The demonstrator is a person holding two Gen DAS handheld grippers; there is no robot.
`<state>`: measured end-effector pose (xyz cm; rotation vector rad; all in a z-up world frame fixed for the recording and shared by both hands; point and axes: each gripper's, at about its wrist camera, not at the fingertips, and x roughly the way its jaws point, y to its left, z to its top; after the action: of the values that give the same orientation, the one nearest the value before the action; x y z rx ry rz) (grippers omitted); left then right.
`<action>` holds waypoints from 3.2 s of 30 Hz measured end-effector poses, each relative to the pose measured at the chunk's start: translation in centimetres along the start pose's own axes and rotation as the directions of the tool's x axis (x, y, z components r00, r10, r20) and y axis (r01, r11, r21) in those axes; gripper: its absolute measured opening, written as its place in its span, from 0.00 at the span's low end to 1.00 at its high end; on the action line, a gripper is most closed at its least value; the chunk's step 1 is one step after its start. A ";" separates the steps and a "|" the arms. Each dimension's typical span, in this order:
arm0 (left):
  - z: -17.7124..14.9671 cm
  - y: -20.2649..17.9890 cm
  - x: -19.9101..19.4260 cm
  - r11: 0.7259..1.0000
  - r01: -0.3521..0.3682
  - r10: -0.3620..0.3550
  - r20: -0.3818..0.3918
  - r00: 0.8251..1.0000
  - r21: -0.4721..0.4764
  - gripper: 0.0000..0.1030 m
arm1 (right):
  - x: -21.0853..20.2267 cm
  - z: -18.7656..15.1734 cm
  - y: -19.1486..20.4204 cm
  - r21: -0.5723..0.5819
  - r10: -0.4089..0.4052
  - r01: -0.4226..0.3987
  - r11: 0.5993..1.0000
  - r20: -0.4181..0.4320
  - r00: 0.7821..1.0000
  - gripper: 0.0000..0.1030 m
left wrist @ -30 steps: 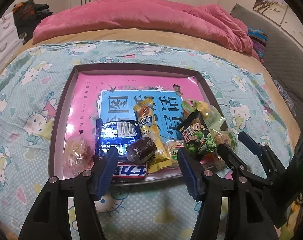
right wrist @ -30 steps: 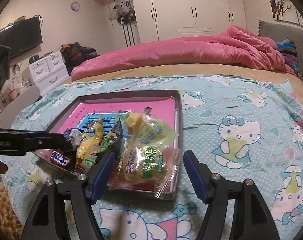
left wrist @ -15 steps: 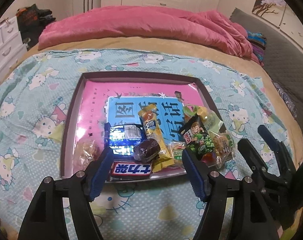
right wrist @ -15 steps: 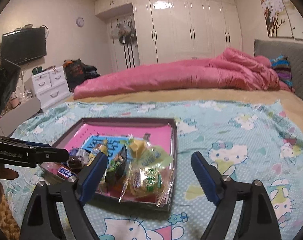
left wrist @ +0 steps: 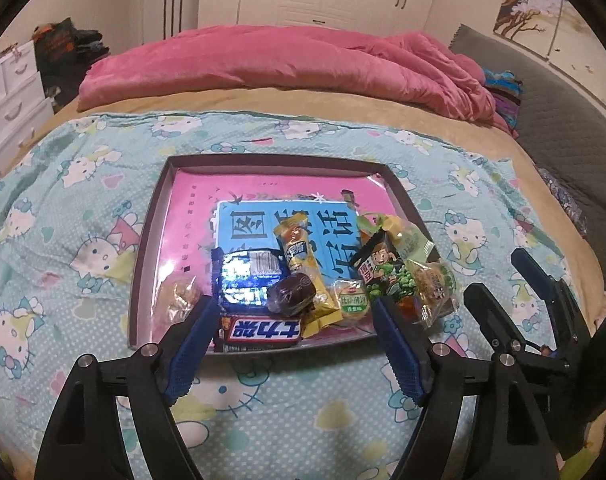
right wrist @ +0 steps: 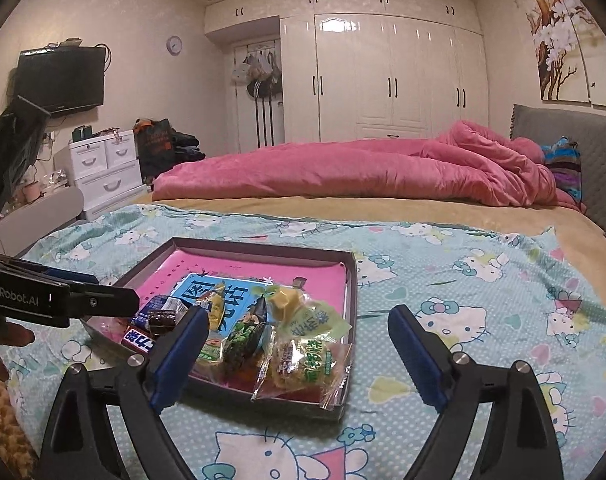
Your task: Organize snacks
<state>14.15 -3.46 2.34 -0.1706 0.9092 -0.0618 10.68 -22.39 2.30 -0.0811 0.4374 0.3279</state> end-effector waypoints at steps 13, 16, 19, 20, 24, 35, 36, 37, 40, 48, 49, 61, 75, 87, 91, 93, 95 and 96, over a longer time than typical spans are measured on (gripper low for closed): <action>-3.9 2.0 -1.9 0.999 0.008 -0.009 -0.015 1.000 -0.047 0.78 | -1.7 -0.5 2.4 0.048 0.032 -0.026 0.999 -0.117 0.993 0.90; -5.2 2.4 -2.6 0.997 0.008 -0.009 -0.010 1.000 -0.074 0.78 | -2.0 -1.3 3.3 0.083 0.015 0.000 0.997 -0.181 0.983 0.91; -6.3 2.7 -3.1 0.996 0.003 -0.004 -0.006 1.000 -0.088 0.78 | -2.5 -2.3 4.1 0.104 -0.003 0.027 0.994 -0.228 0.974 0.95; -6.7 2.8 -3.2 0.996 -0.002 0.002 -0.004 1.000 -0.090 0.78 | -2.7 -2.6 4.5 0.100 -0.010 0.035 0.994 -0.237 0.971 0.95; -7.6 3.1 -3.9 0.996 -0.010 0.010 -0.005 1.000 -0.086 0.78 | -3.9 -3.2 5.6 0.077 -0.024 0.044 0.996 -0.241 0.970 0.95; -8.5 4.0 -4.6 0.996 -0.015 0.015 -0.003 1.000 -0.090 0.78 | -5.1 -3.6 6.0 0.084 -0.011 0.030 0.996 -0.218 0.976 0.97; -8.5 4.1 -4.7 0.996 -0.015 0.015 -0.003 1.000 -0.090 0.78 | -5.2 -3.5 6.1 0.077 -0.012 0.029 0.997 -0.212 0.977 0.97; -8.6 4.1 -4.7 0.996 -0.016 0.016 -0.003 1.000 -0.089 0.78 | -5.3 -3.5 6.3 0.073 -0.012 0.028 0.997 -0.208 0.978 0.97; -8.6 4.0 -4.7 0.996 -0.021 0.021 -0.004 1.000 -0.086 0.78 | -5.3 -3.5 6.4 0.069 -0.010 0.025 0.997 -0.209 0.978 0.97; -8.6 3.9 -4.4 0.996 -0.037 0.036 -0.013 0.999 -0.079 0.78 | -5.1 -3.5 6.2 0.071 -0.013 0.029 0.997 -0.212 0.977 0.97; -8.6 3.9 -4.4 0.996 -0.038 0.037 -0.015 0.999 -0.081 0.78 | -5.1 -3.6 6.2 0.072 -0.014 0.030 0.997 -0.213 0.977 0.97; -8.6 4.0 -4.4 0.996 -0.049 0.048 -0.014 0.999 -0.079 0.78 | -4.9 -3.7 5.9 0.081 -0.018 0.036 0.996 -0.211 0.977 0.97; -8.6 3.9 -4.5 0.996 -0.047 0.047 -0.012 0.999 -0.073 0.78 | -5.0 -3.7 5.9 0.079 -0.023 0.040 0.996 -0.202 0.979 0.97; -8.5 3.7 -4.6 0.997 -0.056 0.056 -0.007 0.998 -0.062 0.78 | -5.1 -3.6 5.8 0.076 -0.036 0.052 0.996 -0.200 0.979 0.97; -8.5 3.7 -4.6 0.997 -0.056 0.056 -0.003 0.998 -0.058 0.78 | -5.1 -3.5 5.8 0.075 -0.036 0.052 0.996 -0.198 0.979 0.97; -8.5 3.7 -4.6 0.997 -0.059 0.058 -0.005 0.998 -0.057 0.78 | -5.0 -3.5 5.8 0.076 -0.036 0.052 0.996 -0.199 0.979 0.97; -8.5 3.7 -4.6 0.997 -0.062 0.062 -0.005 0.998 -0.056 0.78 | -5.0 -3.5 5.8 0.077 -0.037 0.053 0.996 -0.199 0.979 0.97; -8.5 3.7 -4.6 0.996 -0.064 0.063 -0.006 0.998 -0.055 0.78 | -5.1 -3.5 5.8 0.078 -0.037 0.054 0.995 -0.199 0.979 0.97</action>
<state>4.55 -0.29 0.20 -0.1930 0.9200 0.0220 3.03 -18.88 1.27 -0.0423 0.6449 0.2570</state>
